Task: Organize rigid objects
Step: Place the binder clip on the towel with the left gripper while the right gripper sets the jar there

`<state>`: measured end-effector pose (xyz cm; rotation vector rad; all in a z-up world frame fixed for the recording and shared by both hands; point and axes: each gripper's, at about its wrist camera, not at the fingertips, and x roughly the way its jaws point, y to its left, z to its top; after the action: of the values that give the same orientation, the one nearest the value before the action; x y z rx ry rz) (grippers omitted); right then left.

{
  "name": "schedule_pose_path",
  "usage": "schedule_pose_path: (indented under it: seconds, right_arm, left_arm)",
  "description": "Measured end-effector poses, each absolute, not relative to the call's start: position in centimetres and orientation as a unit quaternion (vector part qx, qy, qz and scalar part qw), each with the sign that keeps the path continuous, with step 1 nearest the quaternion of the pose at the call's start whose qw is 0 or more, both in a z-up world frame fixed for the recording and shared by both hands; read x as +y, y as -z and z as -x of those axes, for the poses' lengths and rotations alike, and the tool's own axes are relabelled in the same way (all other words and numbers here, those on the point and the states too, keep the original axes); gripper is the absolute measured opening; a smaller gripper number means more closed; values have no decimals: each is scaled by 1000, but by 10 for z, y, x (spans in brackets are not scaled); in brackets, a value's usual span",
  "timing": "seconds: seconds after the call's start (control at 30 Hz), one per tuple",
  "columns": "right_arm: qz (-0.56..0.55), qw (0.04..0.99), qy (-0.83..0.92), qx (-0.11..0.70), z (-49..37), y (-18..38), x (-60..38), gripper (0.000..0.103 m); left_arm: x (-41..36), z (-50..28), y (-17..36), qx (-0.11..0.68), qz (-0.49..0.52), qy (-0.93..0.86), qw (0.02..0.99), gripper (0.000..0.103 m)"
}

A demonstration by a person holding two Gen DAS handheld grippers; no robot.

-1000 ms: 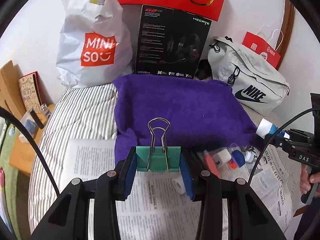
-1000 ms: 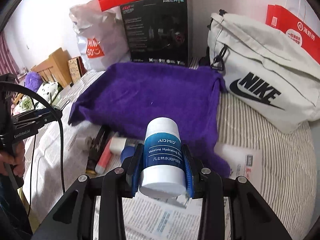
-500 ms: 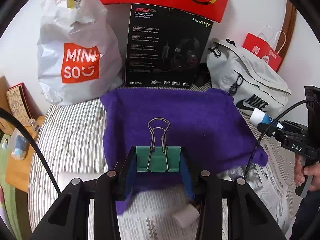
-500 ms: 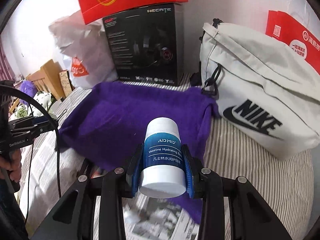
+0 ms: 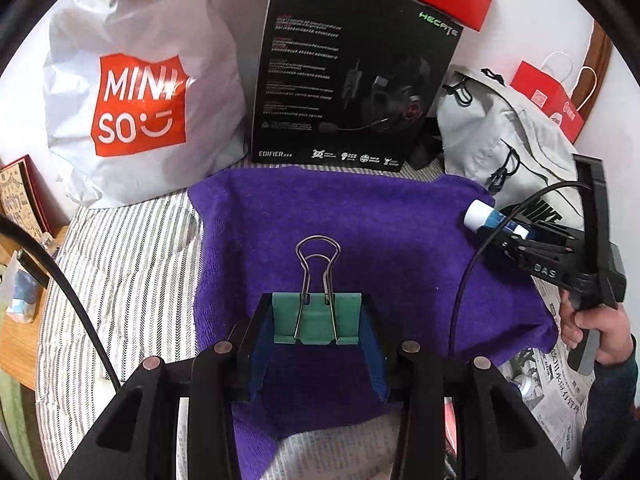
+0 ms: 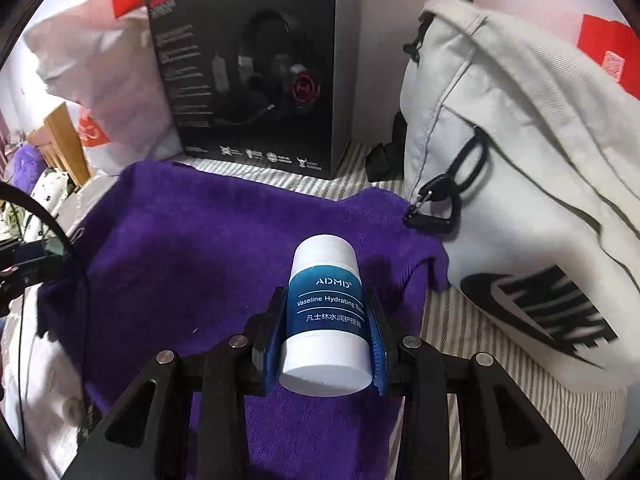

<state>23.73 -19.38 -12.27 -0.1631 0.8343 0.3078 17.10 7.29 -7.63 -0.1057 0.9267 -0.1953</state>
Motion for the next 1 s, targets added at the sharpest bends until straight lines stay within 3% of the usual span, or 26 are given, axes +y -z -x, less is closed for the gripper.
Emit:
schedule_pose_path:
  seconds: [0.67, 0.77, 0.9, 1.0]
  right_arm:
    - [134, 872, -144, 447, -260, 145, -176, 37]
    - [131, 869, -150, 453, -255, 143, -177, 40]
    - [110, 878, -154, 441, -244, 131, -185, 56]
    - [107, 884, -151, 430, -227, 119, -187, 58]
  left_arm:
    - [80, -206, 88, 462, 59, 92, 880, 39]
    - [81, -213, 88, 461, 60, 94, 880, 39]
    - [81, -224, 94, 465, 61, 88, 879, 39]
    - [81, -233, 101, 469, 66, 87, 876, 39]
